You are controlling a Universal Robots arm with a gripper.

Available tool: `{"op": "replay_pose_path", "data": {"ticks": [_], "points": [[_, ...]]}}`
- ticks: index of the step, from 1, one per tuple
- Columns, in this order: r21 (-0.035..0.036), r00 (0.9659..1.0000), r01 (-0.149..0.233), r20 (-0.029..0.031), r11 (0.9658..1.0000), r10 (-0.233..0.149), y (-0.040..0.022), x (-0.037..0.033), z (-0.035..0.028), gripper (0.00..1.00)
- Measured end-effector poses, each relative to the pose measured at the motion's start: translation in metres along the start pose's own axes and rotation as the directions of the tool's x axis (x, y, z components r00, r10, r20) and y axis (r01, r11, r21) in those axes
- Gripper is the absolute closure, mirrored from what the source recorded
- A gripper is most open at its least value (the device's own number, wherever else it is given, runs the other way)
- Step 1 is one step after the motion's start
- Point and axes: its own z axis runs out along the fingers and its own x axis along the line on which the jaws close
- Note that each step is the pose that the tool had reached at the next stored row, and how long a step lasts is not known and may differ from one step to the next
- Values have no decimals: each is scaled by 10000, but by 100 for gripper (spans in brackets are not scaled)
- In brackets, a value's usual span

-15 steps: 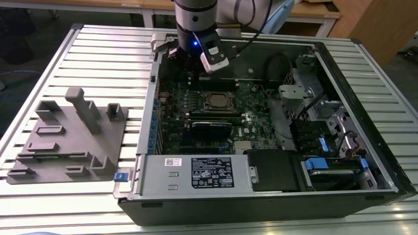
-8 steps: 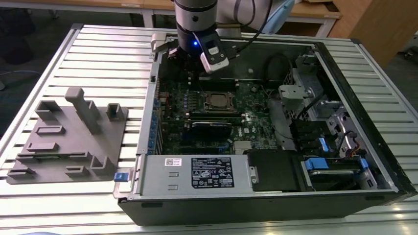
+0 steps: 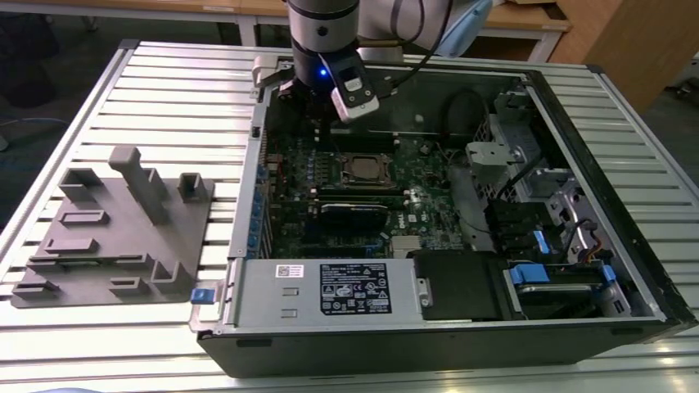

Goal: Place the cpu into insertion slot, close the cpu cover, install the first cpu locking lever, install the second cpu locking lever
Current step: 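Install the first cpu locking lever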

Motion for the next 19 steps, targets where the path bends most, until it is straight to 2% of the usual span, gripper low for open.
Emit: {"op": "replay_pose_path", "data": {"ticks": [8, 15, 16, 17, 19], "points": [[-1, 10000, -1, 1, 10000, 1, -1, 14, 0, 89], [-1, 10000, 2, 14, 10000, -2, -3, 77, -3, 89], [-18, 10000, 2, 13, 10000, -2, -4, 83, -3, 89], [-100, 10000, 0, 9, 9999, 0, -5, 86, -4, 89], [-397, 10000, -16, -3, 9992, 16, -7, 88, -4, 89]]}}
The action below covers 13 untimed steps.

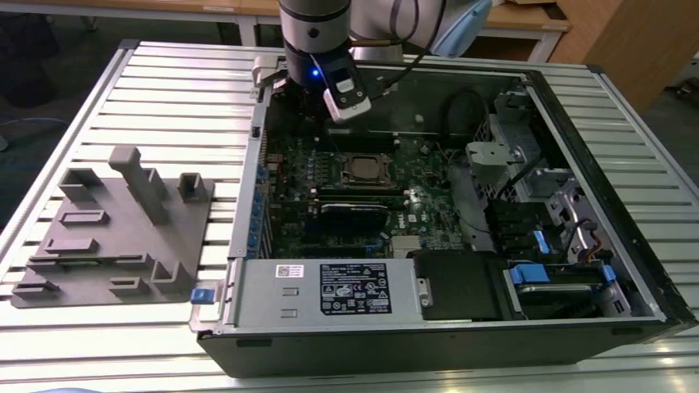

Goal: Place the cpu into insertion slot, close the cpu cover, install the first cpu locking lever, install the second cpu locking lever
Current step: 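Install the first cpu locking lever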

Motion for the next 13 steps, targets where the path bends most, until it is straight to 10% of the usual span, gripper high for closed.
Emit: {"op": "replay_pose_path", "data": {"ticks": [13], "points": [[-32, 10000, -1, -1, 10000, 1, -16, 56, 60, 89]]}}
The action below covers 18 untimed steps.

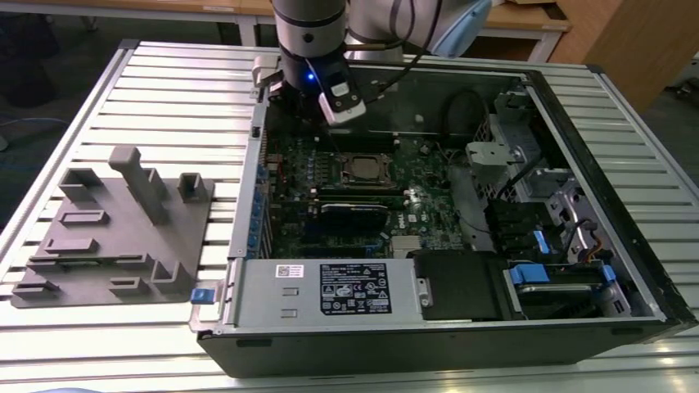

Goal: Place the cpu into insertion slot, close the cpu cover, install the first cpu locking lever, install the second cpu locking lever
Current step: 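Install the first cpu locking lever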

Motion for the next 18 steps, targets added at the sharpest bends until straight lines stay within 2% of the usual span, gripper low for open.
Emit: {"op": "replay_pose_path", "data": {"ticks": [13, 18], "points": [[-12, 10000, 0, -1, 10000, 0, 53, 4, 45, 89], [-22, 10000, -1, -2, 10000, 1, 62, -18, 51, 89]]}}
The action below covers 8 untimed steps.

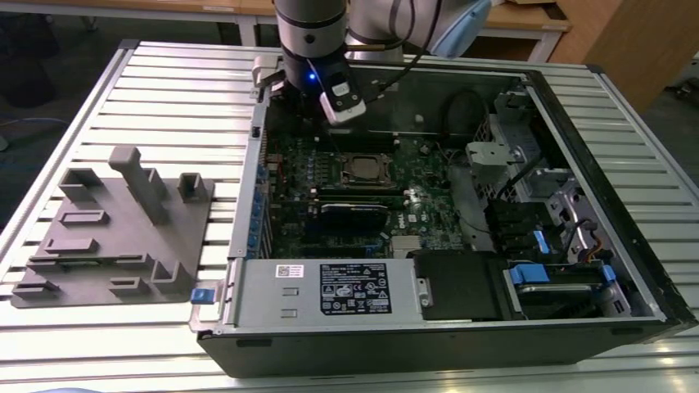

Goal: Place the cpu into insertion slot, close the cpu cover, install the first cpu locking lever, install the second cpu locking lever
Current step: 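Install the first cpu locking lever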

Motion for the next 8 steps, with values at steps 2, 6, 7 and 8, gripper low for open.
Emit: {"op": "replay_pose_path", "data": {"ticks": [2, 6, 7, 8], "points": [[-1, 10000, 0, 0, 10000, 0, 2, -18, 2, 89], [-2, 10000, 0, 1, 10000, 0, 5, -57, 4, 89], [-2, 10000, 0, 0, 10000, 0, 5, -69, 5, 89], [-1, 10000, 0, 0, 10000, 0, 6, -85, 6, 89]]}}
